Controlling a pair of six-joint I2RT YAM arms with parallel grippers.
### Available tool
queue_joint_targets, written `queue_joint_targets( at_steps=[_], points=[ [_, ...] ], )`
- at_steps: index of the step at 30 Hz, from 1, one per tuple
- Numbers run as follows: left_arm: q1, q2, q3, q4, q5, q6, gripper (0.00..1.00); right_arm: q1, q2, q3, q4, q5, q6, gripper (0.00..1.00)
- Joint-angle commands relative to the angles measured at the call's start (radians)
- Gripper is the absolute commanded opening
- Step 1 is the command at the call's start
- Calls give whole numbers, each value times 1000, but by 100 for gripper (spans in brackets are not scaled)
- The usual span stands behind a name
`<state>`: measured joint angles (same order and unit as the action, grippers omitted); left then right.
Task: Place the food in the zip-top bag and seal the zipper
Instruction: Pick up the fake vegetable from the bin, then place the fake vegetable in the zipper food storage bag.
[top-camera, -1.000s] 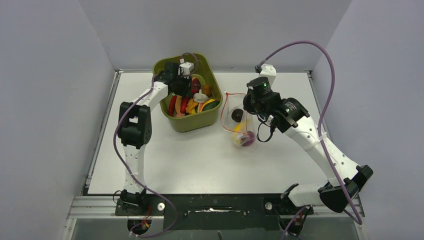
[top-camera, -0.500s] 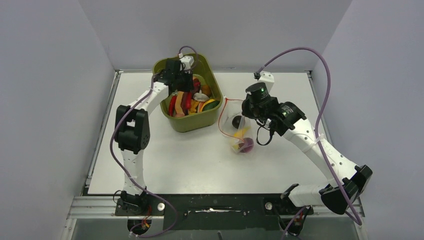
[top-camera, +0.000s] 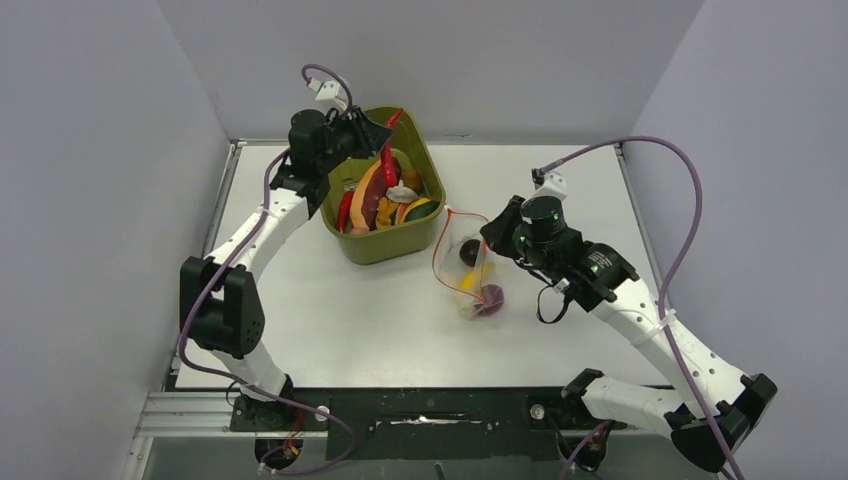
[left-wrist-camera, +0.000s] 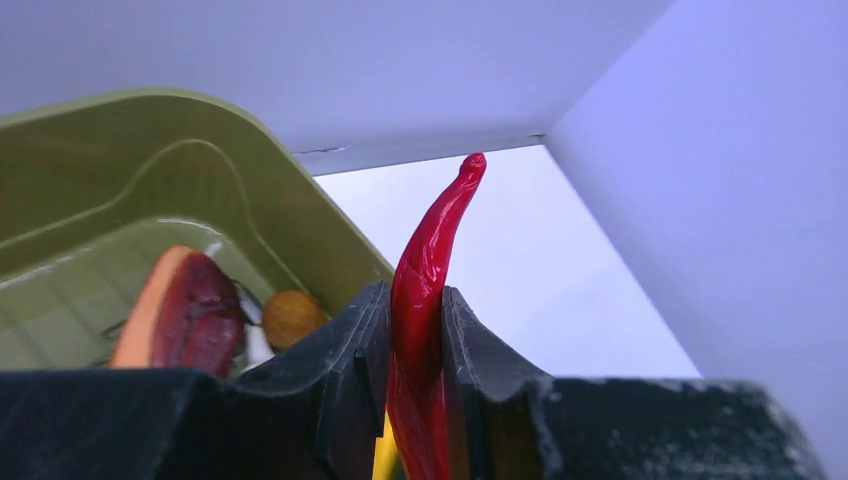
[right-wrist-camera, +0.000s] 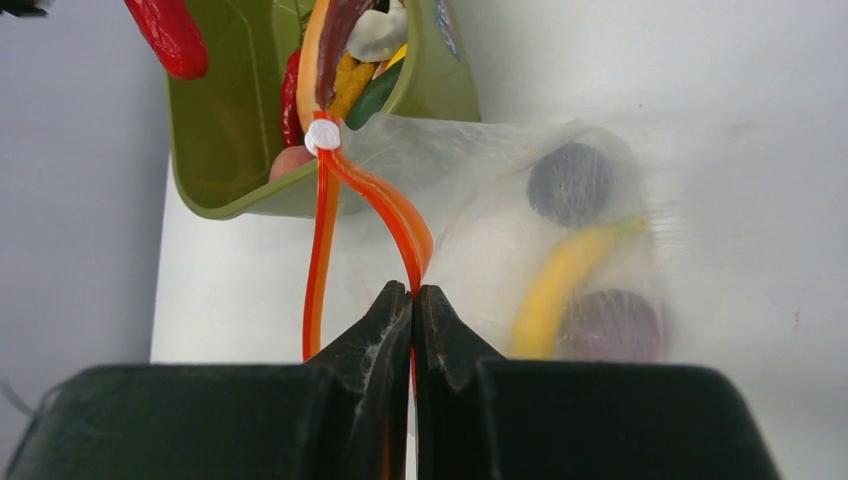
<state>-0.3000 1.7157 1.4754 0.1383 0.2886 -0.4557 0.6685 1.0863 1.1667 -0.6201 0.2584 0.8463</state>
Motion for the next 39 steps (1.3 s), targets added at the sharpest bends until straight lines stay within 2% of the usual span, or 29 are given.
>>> queue_joint_targets(
  at_steps=[1, 8, 18, 31, 39],
  points=[
    [-3, -91, -116, 284, 94, -171, 7, 5, -42, -53, 165, -44, 93, 0],
    [-11, -182, -276, 578, 176, -395, 7, 12, -46, -122, 274, -80, 182, 0],
    [-100, -290, -438, 720, 146, -414, 7, 10, -16, -103, 304, -89, 201, 0],
    [-266, -327, -576, 820, 57, -279, 7, 3, -28, -85, 314, -59, 189, 0],
    [-352, -319, -621, 805, -1, -154, 7, 3, -29, -84, 327, -67, 197, 0]
  ],
)
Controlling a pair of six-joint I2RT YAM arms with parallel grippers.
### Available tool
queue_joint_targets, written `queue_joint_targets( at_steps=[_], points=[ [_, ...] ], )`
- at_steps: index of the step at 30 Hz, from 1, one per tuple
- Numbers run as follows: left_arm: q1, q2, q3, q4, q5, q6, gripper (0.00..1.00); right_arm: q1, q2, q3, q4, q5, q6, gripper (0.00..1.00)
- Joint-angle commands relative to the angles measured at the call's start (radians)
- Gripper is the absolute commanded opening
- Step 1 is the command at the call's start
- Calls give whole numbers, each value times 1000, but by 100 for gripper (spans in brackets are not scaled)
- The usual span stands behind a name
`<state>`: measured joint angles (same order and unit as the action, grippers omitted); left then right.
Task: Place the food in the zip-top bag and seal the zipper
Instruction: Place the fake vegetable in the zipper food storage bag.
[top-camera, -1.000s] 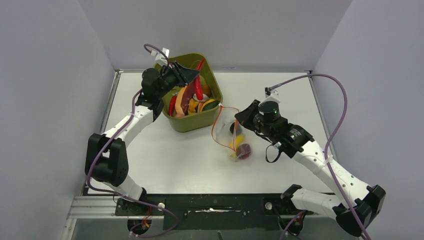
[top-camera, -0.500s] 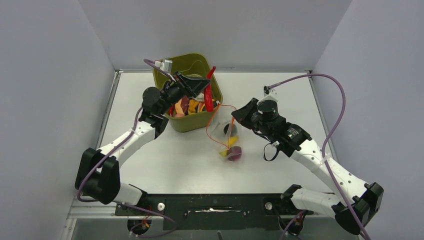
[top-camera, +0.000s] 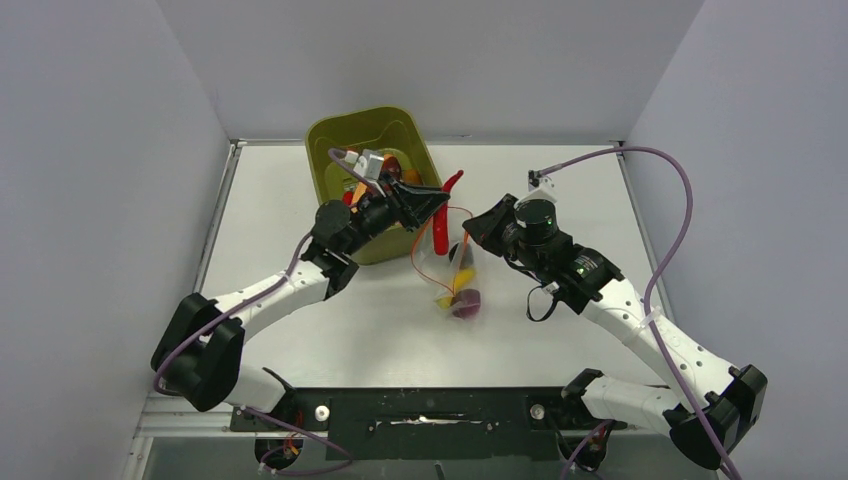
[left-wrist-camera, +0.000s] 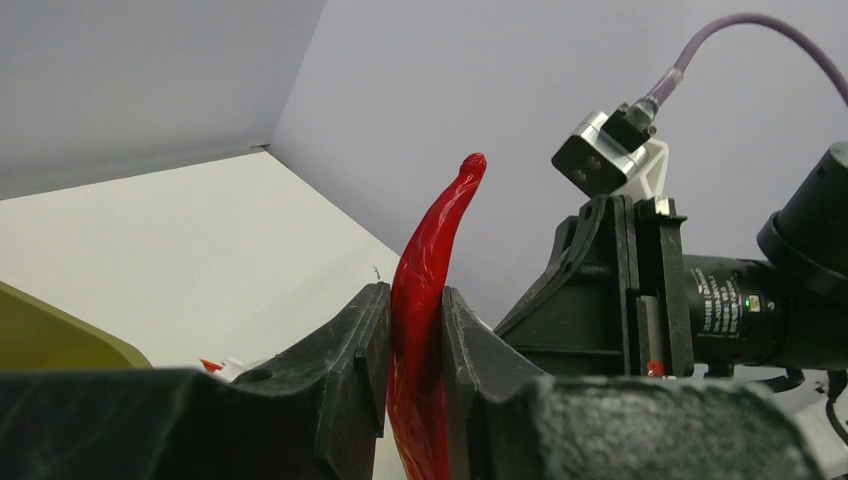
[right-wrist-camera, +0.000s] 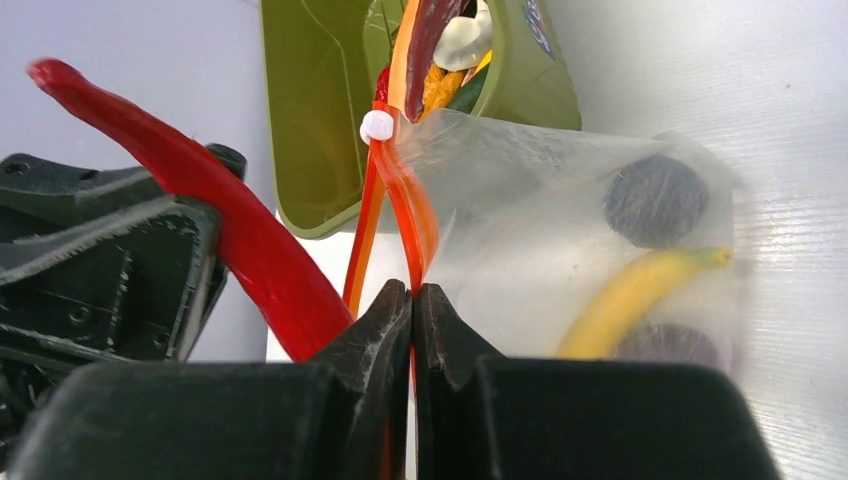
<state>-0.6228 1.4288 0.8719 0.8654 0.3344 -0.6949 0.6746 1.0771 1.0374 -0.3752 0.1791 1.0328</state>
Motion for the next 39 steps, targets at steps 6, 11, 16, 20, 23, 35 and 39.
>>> queue_joint_targets(
  at_steps=[6, 11, 16, 20, 23, 35, 39],
  points=[
    [-83, -8, -66, 65, -104, 173, 7, -3, -28, 41, 84, 29, 13, 0],
    [-107, -10, -104, 85, -115, 197, 8, -3, -30, 40, 78, 42, 12, 0],
    [-130, -22, -134, 89, -136, 216, 11, -5, -33, 35, 76, 59, 11, 0],
    [-144, -31, -158, 89, -156, 218, 12, -4, -31, 36, 78, 67, 8, 0],
    [-152, -37, -162, 78, -167, 230, 20, -4, -32, 36, 80, 70, 6, 0],
    [-160, -93, -140, -27, -213, 302, 46, -7, -48, 14, 65, 83, -5, 0],
    [-160, -109, -136, -52, -231, 311, 46, -6, -65, 5, 60, 90, -9, 0]
  ],
)
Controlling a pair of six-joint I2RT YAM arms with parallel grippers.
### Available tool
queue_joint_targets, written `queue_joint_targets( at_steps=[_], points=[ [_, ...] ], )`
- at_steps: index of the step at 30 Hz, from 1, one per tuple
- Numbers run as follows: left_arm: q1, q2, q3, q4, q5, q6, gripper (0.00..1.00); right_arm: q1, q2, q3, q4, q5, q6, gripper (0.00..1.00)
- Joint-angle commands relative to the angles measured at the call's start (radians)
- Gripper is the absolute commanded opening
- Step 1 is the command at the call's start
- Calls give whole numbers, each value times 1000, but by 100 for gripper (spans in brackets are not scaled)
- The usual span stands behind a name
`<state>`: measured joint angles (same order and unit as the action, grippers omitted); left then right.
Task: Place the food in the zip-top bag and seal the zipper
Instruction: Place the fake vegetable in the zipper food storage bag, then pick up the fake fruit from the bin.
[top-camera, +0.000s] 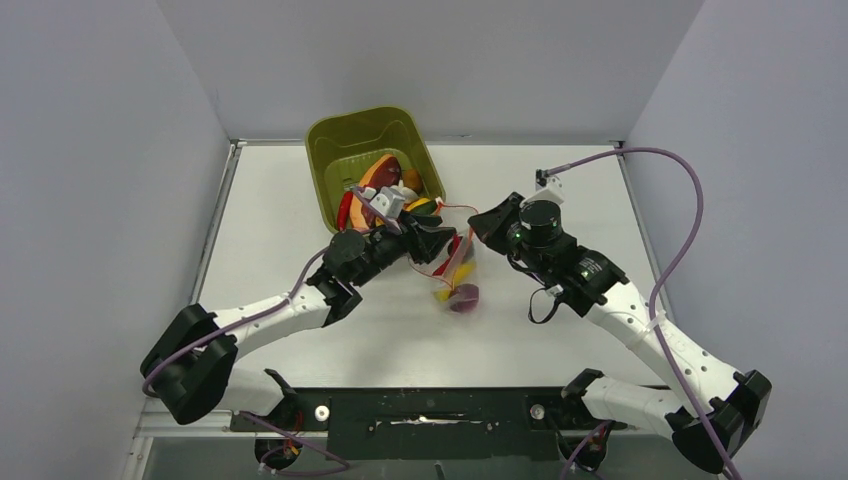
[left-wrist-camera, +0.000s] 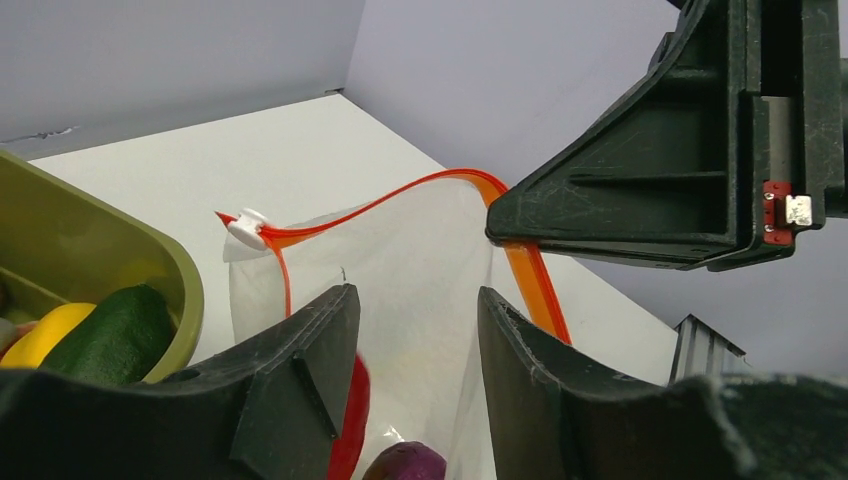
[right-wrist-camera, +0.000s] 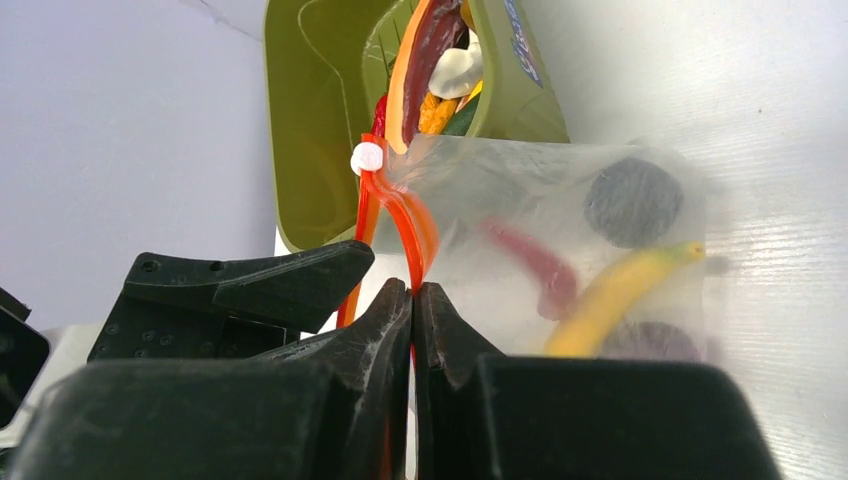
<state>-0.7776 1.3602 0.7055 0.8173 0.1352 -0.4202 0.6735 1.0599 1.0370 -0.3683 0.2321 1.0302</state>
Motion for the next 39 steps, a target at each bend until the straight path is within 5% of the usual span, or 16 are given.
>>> queue_joint_targets(
  at_steps=[1, 10, 23, 39],
  points=[
    [-5, -44, 30, -10, -36, 37, 46, -5, -52, 2, 51, 39, -8, 0],
    [-4, -71, 91, -177, -115, 61, 47, -4, -68, -5, 36, 37, -39, 0],
    [62, -64, 291, -548, -231, 181, 65, -4, -141, -60, -28, 72, -77, 0],
    [399, 248, 585, -782, 48, 156, 68, -3, -116, -1, -55, 90, -134, 0]
  ],
)
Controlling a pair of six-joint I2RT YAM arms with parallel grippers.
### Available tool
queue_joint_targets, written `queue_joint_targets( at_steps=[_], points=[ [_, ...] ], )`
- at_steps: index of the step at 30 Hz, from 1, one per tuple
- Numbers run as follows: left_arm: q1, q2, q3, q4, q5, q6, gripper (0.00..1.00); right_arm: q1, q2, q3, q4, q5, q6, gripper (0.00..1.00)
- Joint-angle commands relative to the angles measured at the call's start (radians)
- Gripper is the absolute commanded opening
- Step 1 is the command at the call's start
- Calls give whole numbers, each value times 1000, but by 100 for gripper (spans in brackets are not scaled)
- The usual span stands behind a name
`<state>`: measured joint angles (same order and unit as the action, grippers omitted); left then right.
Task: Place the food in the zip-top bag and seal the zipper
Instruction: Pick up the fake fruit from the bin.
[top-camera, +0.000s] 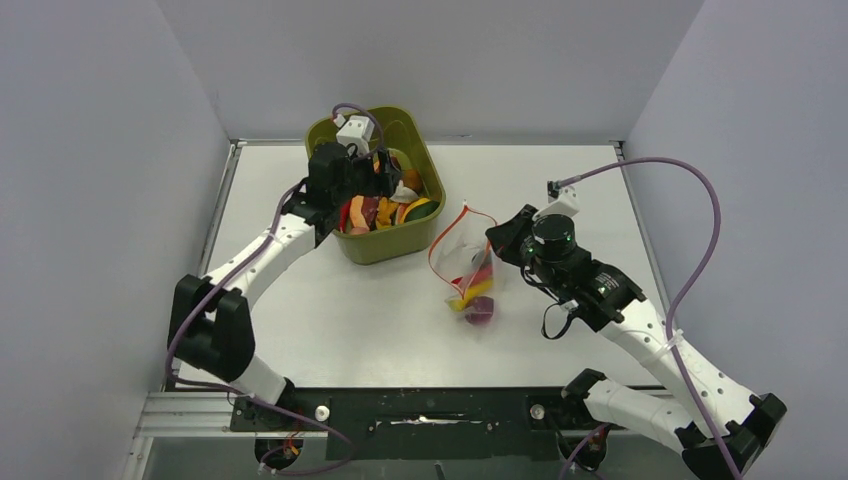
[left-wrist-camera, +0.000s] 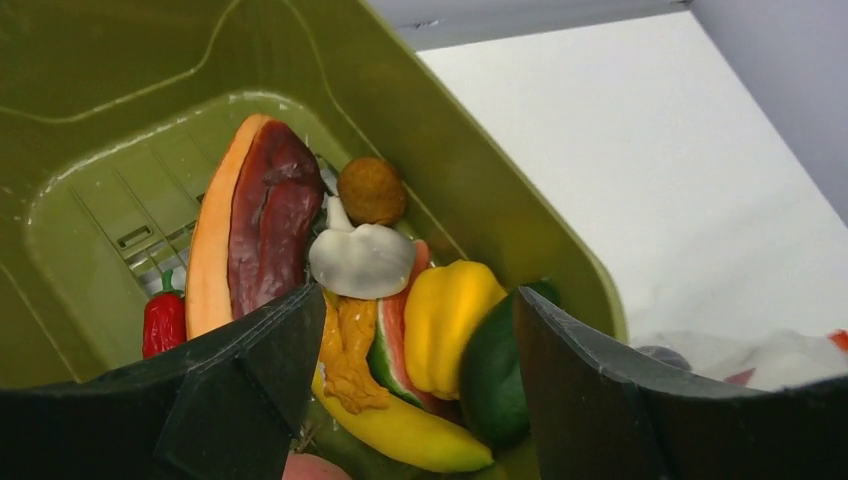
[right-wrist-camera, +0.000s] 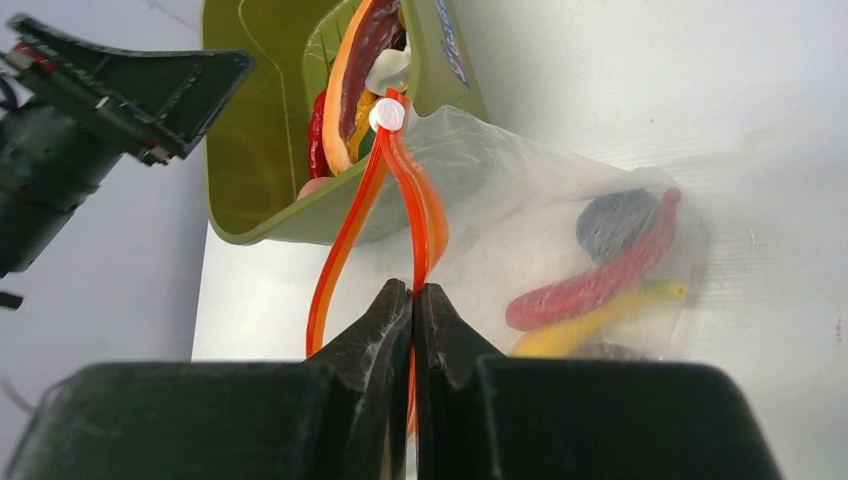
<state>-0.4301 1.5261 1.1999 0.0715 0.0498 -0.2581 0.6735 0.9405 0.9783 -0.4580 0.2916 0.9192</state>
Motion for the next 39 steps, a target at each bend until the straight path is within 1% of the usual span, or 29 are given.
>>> queue_joint_targets(
  at_steps=[1, 6, 11, 15, 16, 20, 28, 34, 39],
  points=[
    [67, 111, 112, -39, 162, -16, 68, -3, 4, 59, 35, 29, -23, 0],
    [118, 264, 218, -26, 305, -11, 70, 1, 13, 68, 33, 26, -24, 0],
    [151, 391, 333, -3, 383, -17, 72, 9, 24, 83, 34, 31, -22, 0],
    [152, 485, 417, -1, 415, -20, 72, 16, 34, 86, 31, 36, -19, 0],
    [152, 506, 436, -5, 443, -20, 72, 16, 35, 86, 30, 37, -18, 0],
    [152, 583, 505, -21, 462, -18, 72, 20, 41, 91, 28, 44, -19, 0],
    [150, 701, 596, -40, 463, 12, 72, 31, 52, 101, 19, 55, -12, 0],
    [152, 788, 658, -35, 548, 20, 72, 38, 60, 115, 6, 63, -16, 0],
    [149, 820, 668, -16, 570, 3, 70, 41, 57, 106, 10, 72, -14, 0]
  ],
)
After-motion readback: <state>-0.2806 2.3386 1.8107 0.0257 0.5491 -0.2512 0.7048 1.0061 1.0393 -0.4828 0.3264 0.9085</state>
